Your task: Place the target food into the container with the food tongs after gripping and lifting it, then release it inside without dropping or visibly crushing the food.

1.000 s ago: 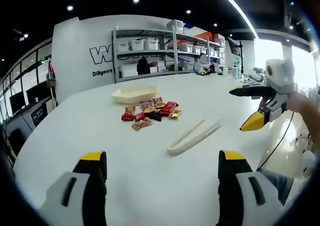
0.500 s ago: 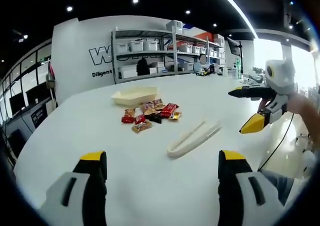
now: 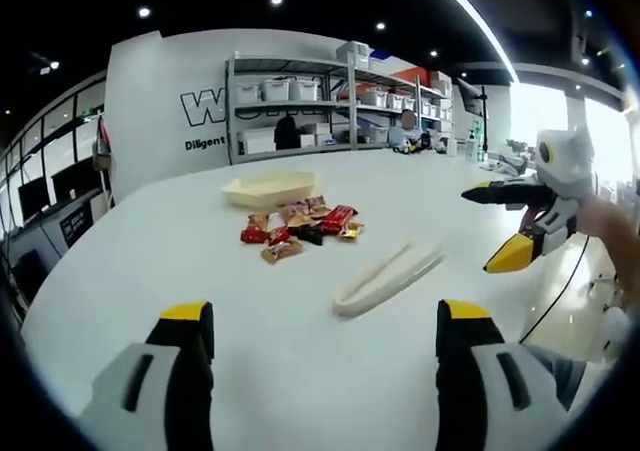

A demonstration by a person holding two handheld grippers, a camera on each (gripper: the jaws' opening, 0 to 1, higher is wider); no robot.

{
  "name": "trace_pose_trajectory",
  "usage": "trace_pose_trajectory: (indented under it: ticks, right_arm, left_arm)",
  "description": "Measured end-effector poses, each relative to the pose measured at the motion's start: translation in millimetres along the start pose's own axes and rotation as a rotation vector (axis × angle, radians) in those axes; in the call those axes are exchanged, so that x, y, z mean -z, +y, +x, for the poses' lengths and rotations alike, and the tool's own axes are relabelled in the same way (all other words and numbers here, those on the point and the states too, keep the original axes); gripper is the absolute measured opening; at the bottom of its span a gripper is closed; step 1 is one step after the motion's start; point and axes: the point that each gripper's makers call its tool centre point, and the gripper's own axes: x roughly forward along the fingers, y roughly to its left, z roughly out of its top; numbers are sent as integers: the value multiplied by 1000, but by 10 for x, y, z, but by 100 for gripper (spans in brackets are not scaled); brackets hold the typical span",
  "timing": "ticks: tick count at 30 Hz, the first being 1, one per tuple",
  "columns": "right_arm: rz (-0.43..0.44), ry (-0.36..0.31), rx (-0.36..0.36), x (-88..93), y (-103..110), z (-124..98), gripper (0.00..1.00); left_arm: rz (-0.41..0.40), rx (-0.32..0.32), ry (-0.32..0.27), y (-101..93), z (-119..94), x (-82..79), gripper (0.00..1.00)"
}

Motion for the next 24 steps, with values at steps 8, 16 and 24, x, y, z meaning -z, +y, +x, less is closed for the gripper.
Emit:
trace_pose_trajectory:
  ticks: [8, 16, 24]
  right_arm:
    - [3, 0, -4, -1, 22, 27, 99]
    - [5, -11, -2, -36, 35, 16, 99]
    - [43, -14, -50, -42, 177, 55, 98]
  left_arm:
    - [-4, -7, 9, 21, -14, 53, 90]
    - [-7, -26, 1, 90, -61, 33, 90]
    - [-8, -33, 0, 102, -48, 50, 90]
